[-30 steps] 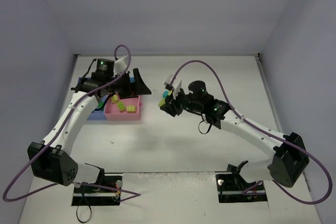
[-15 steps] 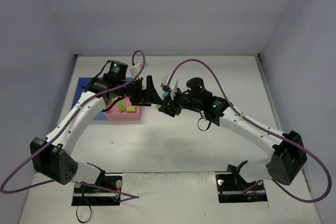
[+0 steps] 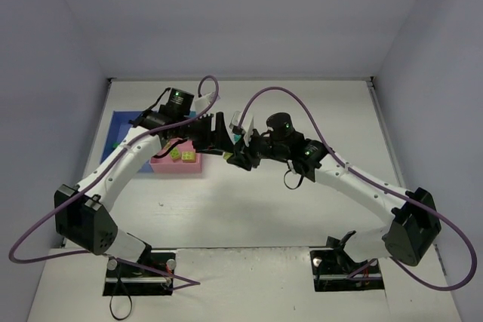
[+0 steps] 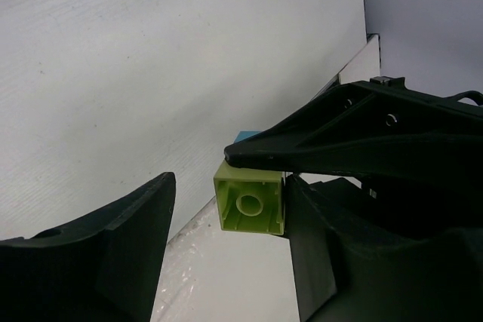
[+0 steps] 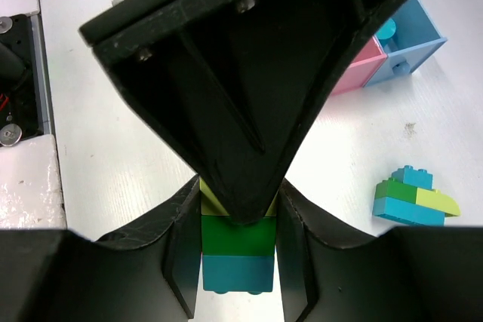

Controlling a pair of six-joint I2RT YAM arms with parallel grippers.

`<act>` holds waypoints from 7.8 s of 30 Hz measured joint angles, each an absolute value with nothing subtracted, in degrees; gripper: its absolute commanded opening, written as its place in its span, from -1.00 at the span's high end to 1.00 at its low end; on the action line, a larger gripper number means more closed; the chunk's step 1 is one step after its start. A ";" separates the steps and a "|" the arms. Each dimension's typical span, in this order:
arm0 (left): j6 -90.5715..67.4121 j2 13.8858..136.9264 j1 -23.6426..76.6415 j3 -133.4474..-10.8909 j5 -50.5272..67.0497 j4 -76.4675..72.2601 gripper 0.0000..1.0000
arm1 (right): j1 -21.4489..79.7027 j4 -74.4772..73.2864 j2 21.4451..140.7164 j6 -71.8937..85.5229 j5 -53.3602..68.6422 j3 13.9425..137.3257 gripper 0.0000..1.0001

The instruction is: Sort the legos into containers by color

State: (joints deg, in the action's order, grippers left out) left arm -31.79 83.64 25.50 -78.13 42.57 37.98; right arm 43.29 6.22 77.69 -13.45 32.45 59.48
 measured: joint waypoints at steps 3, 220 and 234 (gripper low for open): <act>-32.16 83.61 25.69 -78.15 43.57 37.28 0.37 | 43.31 6.20 77.69 -13.54 32.40 59.48 0.78; -26.28 88.07 -3.73 -84.47 16.40 44.69 -0.48 | 38.06 6.50 76.86 -11.16 33.61 54.39 0.91; -32.25 83.48 27.44 -83.66 40.03 39.09 -0.48 | 38.52 5.08 78.83 -15.09 38.06 57.80 0.85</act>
State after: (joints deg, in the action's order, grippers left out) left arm -32.25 83.48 27.44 -83.66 40.03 39.09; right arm 38.52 5.08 78.83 -15.09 38.06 57.80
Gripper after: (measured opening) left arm 0.742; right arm 0.338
